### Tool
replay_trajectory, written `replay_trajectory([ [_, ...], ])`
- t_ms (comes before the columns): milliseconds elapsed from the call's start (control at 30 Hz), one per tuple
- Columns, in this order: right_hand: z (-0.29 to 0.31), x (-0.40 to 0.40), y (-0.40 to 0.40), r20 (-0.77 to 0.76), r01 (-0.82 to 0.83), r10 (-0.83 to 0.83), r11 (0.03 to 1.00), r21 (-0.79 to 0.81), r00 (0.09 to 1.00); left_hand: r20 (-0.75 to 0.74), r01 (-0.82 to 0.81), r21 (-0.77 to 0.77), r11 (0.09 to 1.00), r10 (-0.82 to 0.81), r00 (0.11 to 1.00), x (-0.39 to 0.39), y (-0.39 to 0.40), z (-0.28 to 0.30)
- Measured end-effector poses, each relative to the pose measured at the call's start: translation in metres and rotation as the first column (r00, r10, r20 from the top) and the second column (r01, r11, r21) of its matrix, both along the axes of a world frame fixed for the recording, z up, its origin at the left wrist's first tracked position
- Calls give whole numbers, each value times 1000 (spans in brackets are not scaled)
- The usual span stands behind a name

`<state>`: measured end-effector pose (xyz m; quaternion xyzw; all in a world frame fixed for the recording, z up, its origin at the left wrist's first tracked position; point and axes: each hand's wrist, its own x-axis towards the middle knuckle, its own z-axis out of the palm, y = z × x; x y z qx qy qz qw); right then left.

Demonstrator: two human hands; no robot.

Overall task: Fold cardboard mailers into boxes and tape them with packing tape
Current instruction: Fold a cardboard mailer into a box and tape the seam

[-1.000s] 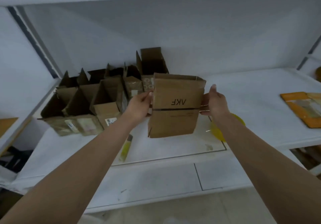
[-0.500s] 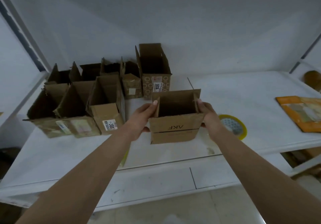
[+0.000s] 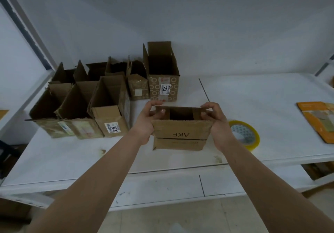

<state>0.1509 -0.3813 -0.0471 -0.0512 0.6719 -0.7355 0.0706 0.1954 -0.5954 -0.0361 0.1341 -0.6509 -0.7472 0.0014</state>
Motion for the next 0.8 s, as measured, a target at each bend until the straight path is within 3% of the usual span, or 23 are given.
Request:
replay_trajectory([
  [133, -1, -3, -1, 7, 64, -64, 998, 0, 998, -52, -56, -36, 998, 54, 997, 4, -3, 4],
  [267, 0, -6, -2, 24, 116, -116, 993, -12, 993, -29, 13, 1, 1000, -13, 999, 11, -7, 9],
  [367, 0, -5, -3, 30, 129, -128, 992, -14, 991, -56, 41, -138, 990, -49, 997, 17, 0, 9],
  [433, -2, -4, -2, 33, 129, -129, 992, -5, 991, -80, -29, -203, 979, 13, 997, 18, 7, 6],
  [633, -2, 0, 1, 9, 109, -110, 992, 56, 994, -129, -221, -207, 953, 197, 972, 9, 16, -5],
  [800, 1, 2, 8, 76, 53, -51, 998, -22, 996, -158, -269, -288, 919, 231, 960, 2, 17, -13],
])
